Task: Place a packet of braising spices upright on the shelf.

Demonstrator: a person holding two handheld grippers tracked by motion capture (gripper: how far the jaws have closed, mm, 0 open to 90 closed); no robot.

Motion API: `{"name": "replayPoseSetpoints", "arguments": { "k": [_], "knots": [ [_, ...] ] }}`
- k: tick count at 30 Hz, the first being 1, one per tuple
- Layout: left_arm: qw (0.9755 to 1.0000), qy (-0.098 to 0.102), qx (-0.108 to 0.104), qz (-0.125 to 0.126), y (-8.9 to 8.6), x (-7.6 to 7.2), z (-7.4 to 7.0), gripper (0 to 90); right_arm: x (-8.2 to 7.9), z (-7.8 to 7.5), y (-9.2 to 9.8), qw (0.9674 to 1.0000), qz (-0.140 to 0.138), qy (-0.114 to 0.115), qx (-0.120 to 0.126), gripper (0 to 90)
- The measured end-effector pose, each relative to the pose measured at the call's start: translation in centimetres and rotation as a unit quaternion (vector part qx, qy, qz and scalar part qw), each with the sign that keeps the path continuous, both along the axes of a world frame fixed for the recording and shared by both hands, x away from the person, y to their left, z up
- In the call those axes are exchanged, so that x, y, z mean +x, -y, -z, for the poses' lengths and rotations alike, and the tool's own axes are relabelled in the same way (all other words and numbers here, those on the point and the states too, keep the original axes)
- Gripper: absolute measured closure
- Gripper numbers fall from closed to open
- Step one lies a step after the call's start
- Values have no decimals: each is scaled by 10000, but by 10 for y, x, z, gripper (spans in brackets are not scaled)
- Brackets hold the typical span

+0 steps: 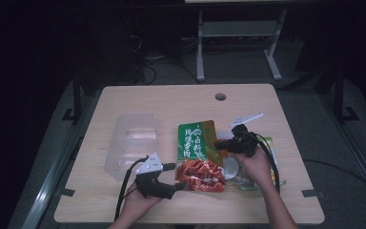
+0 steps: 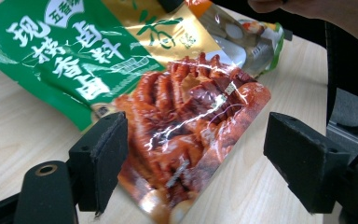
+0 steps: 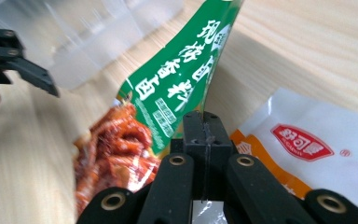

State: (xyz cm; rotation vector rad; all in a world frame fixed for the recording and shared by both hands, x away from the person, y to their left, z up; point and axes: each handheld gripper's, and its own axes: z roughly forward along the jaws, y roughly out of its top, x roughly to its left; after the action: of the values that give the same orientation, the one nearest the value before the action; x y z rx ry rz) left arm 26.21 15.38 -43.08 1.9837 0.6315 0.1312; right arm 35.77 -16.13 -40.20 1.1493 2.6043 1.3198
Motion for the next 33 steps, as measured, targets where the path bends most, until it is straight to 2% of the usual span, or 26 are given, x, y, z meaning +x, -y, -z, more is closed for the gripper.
{"name": "replayPoseSetpoints", "arguments": {
  "k": [1, 2, 3, 4, 9, 10, 11, 12, 14, 15, 17, 18, 20, 21, 22, 25, 26, 27, 29, 30, 31, 33],
  "knots": [
    [9997, 13, -66, -219, 0, 2, -3, 211, -4, -6, 2, 9999, -12, 110, 49, 900],
    [9997, 13, -66, -219, 0, 2, -3, 202, -4, -6, 2, 9999, -12, 110, 49, 900],
    [9994, -37, -111, -330, 0, 4, -4, 202, -5, -8, 3, 9998, -33, 152, 89, 900],
    [9982, -130, -203, -547, 1, 9, -5, 199, -8, -13, 4, 9997, -42, 222, 101, 900],
    [9964, -318, -119, -772, 6, 21, -2, 193, -11, -19, 5, 9993, -103, 333, 119, 900],
    [9952, -426, -108, -871, 8, 26, 1, 193, -14, -22, 5, 9991, -147, 385, 136, 900],
    [9952, -426, -108, -871, 8, 26, 1, 193, -14, -22, 5, 9991, -147, 385, 136, 900],
    [9948, -479, -103, -890, 9, 29, 2, 194, -16, -26, 6, 9985, -180, 485, 188, 900],
    [9930, -692, -95, -949, 13, 37, 8, 202, -18, -30, 8, 9981, -204, 533, 219, 900],
    [9930, -692, -95, -949, 13, 37, 8, 213, -18, -30, 8, 9981, -204, 533, 219, 900],
    [9921, -836, -77, -929, 17, 42, 11, 215, -22, -36, 9, 9975, -254, 601, 269, 900],
    [9903, -1012, -155, -941, 20, 45, 12, 224, -23, -37, 9, 9973, -275, 620, 286, 900],
    [9900, -1038, -200, -937, 23, 45, 11, 246, -24, -40, 9, 9969, -317, 661, 293, 900],
    [9905, -971, -185, -953, 25, 45, 9, 246, -24, -40, 9, 9969, -317, 661, 293, 900],
    [9909, -1017, -258, -844, 30, 46, 7, 282, -25, -42, 9, 9965, -363, 694, 294, 900],
    [9899, -1081, -218, -885, 33, 47, 4, 316, -27, -43, 9, 9963, -388, 697, 306, 900],
    [9901, -1067, -232, -885, 33, 47, 3, 445, -28, -44, 10, 9962, -396, 716, 291, 900],
    [9899, -1073, -266, -887, 31, 48, 3, 445, -28, -44, 10, 9962, -396, 716, 291, 900],
    [9889, -1140, -386, -870, 29, 49, 2, 566, -29, -46, 13, 9957, -397, 759, 346, 900],
    [9896, -1110, -385, -830, 27, 49, 1, 617, -29, -47, 15, 9957, -403, 750, 375, 900],
    [9899, -1071, -403, -840, 28, 47, -1, 722, -30, -49, 18, 9954, -390, 769, 406, 900],
    [9903, -1044, -426, -812, 27, 46, -2, 784, -31, -50, 19, 9953, -406, 781, 411, 900]
  ]
}}
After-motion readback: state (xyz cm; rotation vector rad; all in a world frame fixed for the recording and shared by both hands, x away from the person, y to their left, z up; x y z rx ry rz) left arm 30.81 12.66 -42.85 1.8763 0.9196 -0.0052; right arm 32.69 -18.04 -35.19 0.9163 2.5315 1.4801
